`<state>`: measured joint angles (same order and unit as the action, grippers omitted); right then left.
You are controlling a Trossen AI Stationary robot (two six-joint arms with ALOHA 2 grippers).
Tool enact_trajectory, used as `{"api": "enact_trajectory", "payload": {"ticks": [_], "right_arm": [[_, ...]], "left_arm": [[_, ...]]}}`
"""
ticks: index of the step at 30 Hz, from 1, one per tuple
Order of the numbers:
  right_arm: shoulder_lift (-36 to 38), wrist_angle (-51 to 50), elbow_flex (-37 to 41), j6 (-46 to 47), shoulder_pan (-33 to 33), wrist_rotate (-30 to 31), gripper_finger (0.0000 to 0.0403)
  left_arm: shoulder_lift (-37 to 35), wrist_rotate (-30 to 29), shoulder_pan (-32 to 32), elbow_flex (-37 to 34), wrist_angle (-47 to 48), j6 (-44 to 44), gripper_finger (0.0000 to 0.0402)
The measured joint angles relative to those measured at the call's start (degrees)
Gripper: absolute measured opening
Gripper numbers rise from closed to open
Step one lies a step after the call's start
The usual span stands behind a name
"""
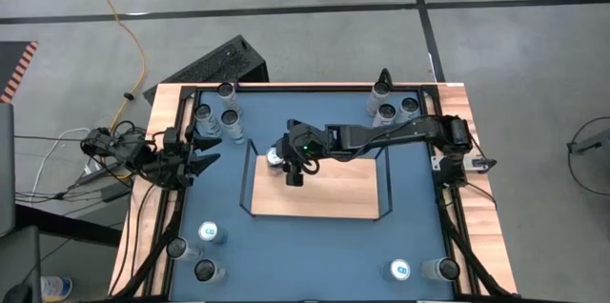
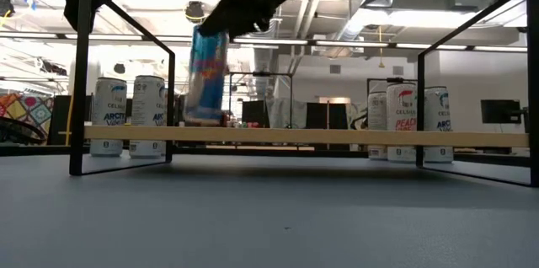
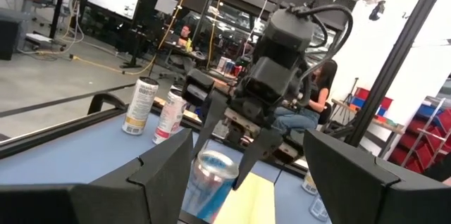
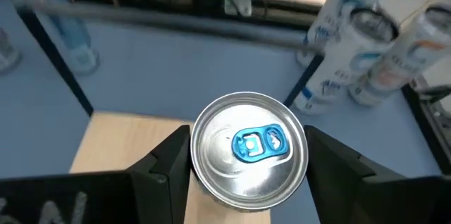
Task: Place canned beverage on shelf
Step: Put the top right blue soda can on the shelf
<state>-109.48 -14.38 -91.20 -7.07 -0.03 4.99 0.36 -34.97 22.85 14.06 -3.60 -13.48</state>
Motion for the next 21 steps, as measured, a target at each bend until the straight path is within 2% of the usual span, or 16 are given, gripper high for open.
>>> {"api": "enact_trajectory", "payload": {"ticks": [7, 21], "right_arm": [[-2.3, 3.2, 0.0, 0.0, -0.5, -0.6, 0.0215], [-1.9, 4.4, 0.0, -0.1, -1.3, -0.9, 0.0215]], "left_arm": [[0.0, -0.2, 0.0, 0.0, 0.0, 0.1, 0.0256], [0.0, -0.3, 0.0, 0.0, 0.1, 0.2, 0.0256]]}}
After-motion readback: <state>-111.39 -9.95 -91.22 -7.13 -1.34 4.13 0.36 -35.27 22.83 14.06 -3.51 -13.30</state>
